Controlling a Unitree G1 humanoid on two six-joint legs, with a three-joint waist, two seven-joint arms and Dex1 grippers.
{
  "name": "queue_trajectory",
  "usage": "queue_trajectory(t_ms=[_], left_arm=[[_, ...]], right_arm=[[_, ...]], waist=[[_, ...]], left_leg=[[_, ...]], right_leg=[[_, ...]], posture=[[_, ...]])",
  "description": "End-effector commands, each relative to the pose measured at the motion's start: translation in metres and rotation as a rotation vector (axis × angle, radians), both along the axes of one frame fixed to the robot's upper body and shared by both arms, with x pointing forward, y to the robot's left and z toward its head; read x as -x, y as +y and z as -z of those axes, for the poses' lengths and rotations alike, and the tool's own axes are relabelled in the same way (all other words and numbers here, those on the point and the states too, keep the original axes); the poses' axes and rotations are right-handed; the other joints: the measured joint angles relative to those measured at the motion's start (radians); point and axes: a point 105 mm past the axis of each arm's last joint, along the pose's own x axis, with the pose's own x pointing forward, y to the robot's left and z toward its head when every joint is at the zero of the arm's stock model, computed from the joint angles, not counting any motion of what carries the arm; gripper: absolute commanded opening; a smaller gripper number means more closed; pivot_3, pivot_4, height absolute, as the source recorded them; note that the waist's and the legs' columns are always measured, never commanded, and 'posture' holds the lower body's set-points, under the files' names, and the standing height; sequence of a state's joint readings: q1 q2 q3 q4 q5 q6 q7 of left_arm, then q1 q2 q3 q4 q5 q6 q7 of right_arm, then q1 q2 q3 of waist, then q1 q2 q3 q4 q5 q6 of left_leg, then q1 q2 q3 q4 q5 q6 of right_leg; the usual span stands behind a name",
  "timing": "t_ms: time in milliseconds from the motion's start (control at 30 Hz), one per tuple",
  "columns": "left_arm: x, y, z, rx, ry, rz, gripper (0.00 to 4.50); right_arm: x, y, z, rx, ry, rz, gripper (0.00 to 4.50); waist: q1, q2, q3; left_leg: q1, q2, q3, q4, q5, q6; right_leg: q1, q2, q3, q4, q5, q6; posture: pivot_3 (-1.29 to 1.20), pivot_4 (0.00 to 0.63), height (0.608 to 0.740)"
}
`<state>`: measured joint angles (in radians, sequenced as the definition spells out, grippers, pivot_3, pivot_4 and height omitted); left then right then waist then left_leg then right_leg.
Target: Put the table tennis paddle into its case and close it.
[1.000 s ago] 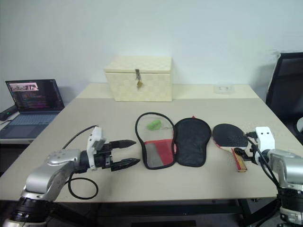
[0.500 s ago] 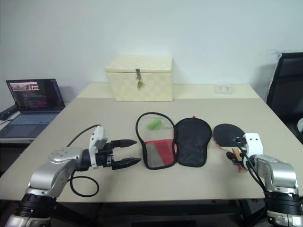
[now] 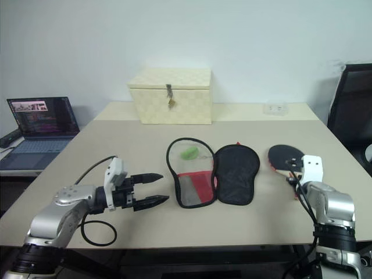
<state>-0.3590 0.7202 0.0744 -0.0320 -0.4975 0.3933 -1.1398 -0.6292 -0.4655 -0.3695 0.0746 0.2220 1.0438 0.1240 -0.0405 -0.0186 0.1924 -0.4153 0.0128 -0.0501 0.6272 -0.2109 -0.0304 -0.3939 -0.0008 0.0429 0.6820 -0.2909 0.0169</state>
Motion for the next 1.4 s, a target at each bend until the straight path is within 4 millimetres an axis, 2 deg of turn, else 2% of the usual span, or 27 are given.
queue_trajectory(t_ms=[33, 100, 167, 333, 433, 533, 667, 933, 1400], left_arm=[[0.003, 0.002, -0.014, 0.005, -0.051, -0.006, 4.5], [0.004, 0.003, -0.013, 0.007, -0.047, -0.01, 4.5], [0.003, 0.003, -0.013, 0.008, -0.045, -0.012, 4.5], [0.002, 0.001, -0.011, 0.009, -0.041, -0.005, 4.5], [0.001, -0.001, -0.012, 0.008, -0.046, -0.001, 4.5], [0.0, -0.002, -0.013, 0.008, -0.047, 0.001, 4.5], [0.0, -0.002, -0.013, 0.006, -0.048, 0.0, 4.5], [0.002, -0.001, -0.012, 0.006, -0.048, -0.008, 4.5], [0.002, -0.001, -0.012, 0.007, -0.047, -0.013, 4.5]], right_arm=[[0.0, 0.012, -0.069, 0.029, -0.208, -0.037, 1.07], [0.001, 0.04, -0.083, -0.003, -0.24, -0.106, 1.07], [0.002, 0.064, -0.083, -0.047, -0.238, -0.155, 1.07], [0.01, 0.139, -0.059, -0.16, -0.183, -0.274, 1.07], [0.015, 0.166, -0.038, -0.192, -0.136, -0.307, 1.07], [0.015, 0.172, -0.021, -0.189, -0.104, -0.305, 1.07], [0.01, 0.17, -0.009, -0.167, -0.084, -0.296, 1.07], [-0.001, 0.156, -0.001, -0.118, -0.076, -0.253, 1.07], [0.008, 0.158, 0.013, -0.099, -0.027, -0.239, 1.07]], waist=[[0.0, 0.0, 0.0], [-0.002, 0.0, 0.0], [-0.006, 0.0, 0.0], [-0.008, 0.0, 0.0], [-0.005, 0.0, 0.0], [0.004, 0.0, 0.0], [0.008, 0.0, 0.0], [0.006, 0.0, 0.0], [0.005, 0.0, 0.0]], left_leg=[[-0.001, 0.0, 0.0, 0.0, 0.0, 0.0], [-0.001, 0.001, 0.0, 0.0, 0.0, 0.0], [-0.001, 0.002, 0.0, 0.0, 0.0, 0.0], [-0.001, 0.003, -0.001, 0.0, 0.0, 0.0], [-0.002, 0.001, -0.002, 0.0, 0.0, 0.0], [-0.004, -0.001, -0.002, 0.0, 0.0, 0.0], [-0.004, -0.001, -0.001, 0.001, 0.0, 0.0], [-0.003, 0.0, 0.001, 0.0, 0.0, 0.0], [-0.004, 0.0, 0.001, 0.0, 0.0, 0.0]], right_leg=[[-0.002, 0.0, 0.0, 0.001, 0.0, 0.0], [-0.002, 0.0, 0.0, 0.001, 0.0, 0.0], [-0.002, 0.0, 0.0, 0.001, 0.0, 0.0], [-0.002, -0.001, 0.001, 0.002, 0.0, -0.001], [-0.003, -0.001, 0.001, 0.002, 0.0, -0.001], [-0.004, -0.002, 0.0, 0.001, 0.0, 0.0], [-0.003, -0.002, -0.001, 0.001, 0.001, 0.001], [-0.004, -0.002, 0.0, 0.001, 0.001, 0.001], [-0.005, -0.002, 0.0, 0.002, 0.001, 0.001]], posture=[[0.0, 0.15, 0.74], [0.0, 0.15, 0.74], [0.0, 0.15, 0.74], [0.0, 0.15, 0.74], [0.0, 0.15, 0.74], [0.0, 0.15, 0.74], [0.0, 0.15, 0.74], [0.0, 0.15, 0.74], [0.0, 0.15, 0.74]])
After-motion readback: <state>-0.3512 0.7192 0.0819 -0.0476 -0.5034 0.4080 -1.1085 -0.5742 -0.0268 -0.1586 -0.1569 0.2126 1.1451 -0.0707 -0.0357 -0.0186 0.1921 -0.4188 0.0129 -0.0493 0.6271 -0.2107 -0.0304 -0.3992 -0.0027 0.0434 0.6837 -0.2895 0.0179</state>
